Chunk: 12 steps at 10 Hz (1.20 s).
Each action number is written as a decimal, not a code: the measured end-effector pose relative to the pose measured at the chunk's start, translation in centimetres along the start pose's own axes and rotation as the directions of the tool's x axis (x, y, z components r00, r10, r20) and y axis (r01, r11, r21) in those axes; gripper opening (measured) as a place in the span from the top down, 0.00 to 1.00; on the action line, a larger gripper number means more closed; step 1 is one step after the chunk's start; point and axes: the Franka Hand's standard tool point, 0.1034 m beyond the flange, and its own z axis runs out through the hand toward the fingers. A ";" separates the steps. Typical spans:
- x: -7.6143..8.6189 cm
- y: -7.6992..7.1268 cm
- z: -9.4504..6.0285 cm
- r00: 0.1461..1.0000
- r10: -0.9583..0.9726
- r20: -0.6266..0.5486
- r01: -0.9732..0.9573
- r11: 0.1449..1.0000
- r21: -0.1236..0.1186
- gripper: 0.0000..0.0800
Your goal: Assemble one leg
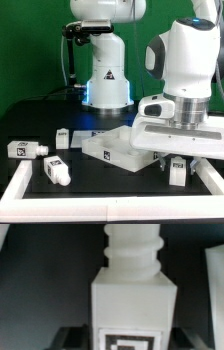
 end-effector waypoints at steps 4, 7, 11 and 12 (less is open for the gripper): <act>-1.1 0.5 -2.6 1.000 -0.001 0.023 0.001 1.000 0.004 0.65; -5.2 -1.9 -7.4 0.999 0.027 0.037 -0.028 0.999 0.022 0.65; -6.0 -2.9 -7.3 0.999 0.025 0.038 -0.026 1.000 0.018 0.65; -6.1 -3.1 -7.4 0.999 0.020 0.028 -0.021 1.000 0.019 0.65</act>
Offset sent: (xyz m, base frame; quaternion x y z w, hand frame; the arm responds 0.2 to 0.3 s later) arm -0.0360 0.0012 0.0474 0.0025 -0.0377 -0.0104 0.9992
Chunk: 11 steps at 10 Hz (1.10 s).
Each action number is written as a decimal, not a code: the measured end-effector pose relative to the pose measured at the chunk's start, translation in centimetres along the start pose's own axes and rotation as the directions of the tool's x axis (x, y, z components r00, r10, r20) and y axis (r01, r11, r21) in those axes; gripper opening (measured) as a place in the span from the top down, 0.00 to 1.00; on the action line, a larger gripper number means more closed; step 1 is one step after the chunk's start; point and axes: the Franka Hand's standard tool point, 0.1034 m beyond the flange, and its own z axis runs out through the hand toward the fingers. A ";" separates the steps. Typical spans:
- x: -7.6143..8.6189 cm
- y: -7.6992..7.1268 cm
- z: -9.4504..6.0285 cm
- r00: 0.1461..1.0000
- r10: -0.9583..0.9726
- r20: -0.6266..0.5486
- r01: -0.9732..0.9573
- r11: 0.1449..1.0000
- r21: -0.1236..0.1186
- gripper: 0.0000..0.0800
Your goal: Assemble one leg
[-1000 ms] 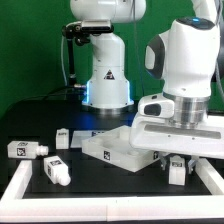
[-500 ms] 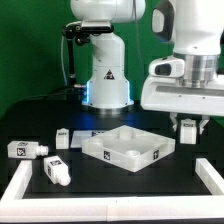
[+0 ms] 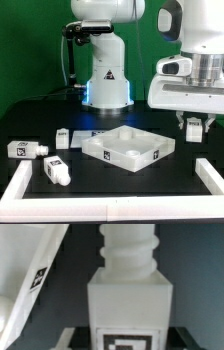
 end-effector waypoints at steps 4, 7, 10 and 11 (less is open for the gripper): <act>-9.0 0.3 1.4 0.991 -0.117 -0.059 0.119 0.993 0.027 0.65; -9.7 0.1 1.6 0.990 -0.132 -0.054 0.134 0.991 0.025 0.65; -9.9 1.3 4.3 0.971 -0.233 -0.052 0.234 0.972 0.001 0.65; -10.2 1.5 5.2 0.970 -0.237 -0.047 0.237 0.971 -0.005 0.65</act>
Offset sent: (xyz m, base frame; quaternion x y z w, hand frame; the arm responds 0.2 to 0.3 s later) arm -0.0972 0.0079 -0.0196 0.0099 0.0805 -0.1172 0.9898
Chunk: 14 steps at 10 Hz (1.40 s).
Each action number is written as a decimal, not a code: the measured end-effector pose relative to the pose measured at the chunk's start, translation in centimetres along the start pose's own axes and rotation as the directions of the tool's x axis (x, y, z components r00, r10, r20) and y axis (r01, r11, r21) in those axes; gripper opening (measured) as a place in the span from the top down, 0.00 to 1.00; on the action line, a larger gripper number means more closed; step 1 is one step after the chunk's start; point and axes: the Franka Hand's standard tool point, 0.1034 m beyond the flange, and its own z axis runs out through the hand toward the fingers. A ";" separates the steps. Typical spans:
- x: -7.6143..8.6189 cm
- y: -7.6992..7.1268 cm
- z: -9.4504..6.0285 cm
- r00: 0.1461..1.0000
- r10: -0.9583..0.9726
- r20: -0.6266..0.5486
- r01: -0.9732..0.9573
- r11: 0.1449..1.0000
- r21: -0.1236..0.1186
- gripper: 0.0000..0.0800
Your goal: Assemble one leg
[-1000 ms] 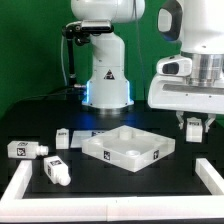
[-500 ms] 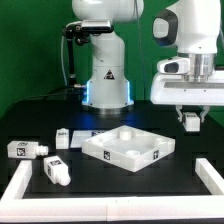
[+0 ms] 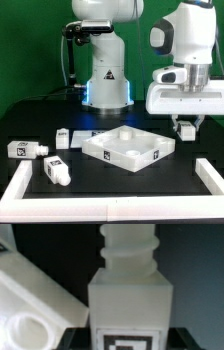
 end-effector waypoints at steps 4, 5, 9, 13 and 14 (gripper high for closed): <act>-1.1 -0.7 2.4 0.999 -0.031 0.015 0.031 0.999 -0.017 0.65; -1.2 -1.1 2.4 0.999 -0.037 0.014 0.037 0.999 -0.015 0.65; -1.5 -2.1 2.4 0.998 -0.055 0.013 0.056 0.998 -0.012 0.65; -1.5 -2.0 2.4 0.998 -0.056 0.013 0.056 0.998 -0.012 0.33; -1.5 -2.0 2.4 0.998 -0.056 0.013 0.056 0.998 -0.012 0.33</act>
Offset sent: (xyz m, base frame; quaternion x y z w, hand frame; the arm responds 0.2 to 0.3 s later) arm -0.0015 0.0127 -0.0151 0.0004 0.0085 0.0124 0.9999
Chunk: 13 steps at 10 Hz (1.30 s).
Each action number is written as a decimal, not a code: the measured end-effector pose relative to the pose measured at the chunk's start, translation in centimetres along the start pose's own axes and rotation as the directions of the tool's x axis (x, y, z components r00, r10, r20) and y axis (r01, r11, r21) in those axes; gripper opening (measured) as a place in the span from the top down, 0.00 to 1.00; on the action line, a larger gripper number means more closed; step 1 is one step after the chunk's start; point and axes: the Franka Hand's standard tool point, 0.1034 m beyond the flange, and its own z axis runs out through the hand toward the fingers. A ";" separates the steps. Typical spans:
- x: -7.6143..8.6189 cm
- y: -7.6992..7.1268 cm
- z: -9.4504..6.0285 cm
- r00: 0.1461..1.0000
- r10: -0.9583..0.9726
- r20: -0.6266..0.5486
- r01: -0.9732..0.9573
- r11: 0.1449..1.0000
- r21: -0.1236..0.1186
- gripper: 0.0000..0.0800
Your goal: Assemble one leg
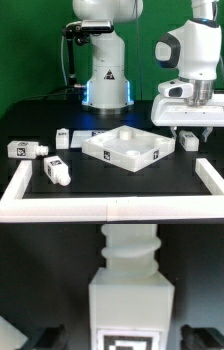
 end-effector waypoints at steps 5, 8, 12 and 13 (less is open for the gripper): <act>0.7 4.5 -7.6 0.997 -0.061 0.055 0.059 0.998 0.038 0.19; 2.8 7.9 -10.2 0.997 -0.073 0.032 0.071 0.996 0.060 0.19; 2.5 8.4 -10.0 0.990 -0.136 0.035 0.134 0.989 0.060 0.19; 2.2 10.1 -9.9 0.978 -0.206 0.035 0.204 0.977 0.059 0.19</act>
Offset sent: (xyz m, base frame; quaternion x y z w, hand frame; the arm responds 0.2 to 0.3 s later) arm -0.0149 -0.0536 0.0718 0.0483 -0.0592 -0.0149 0.9970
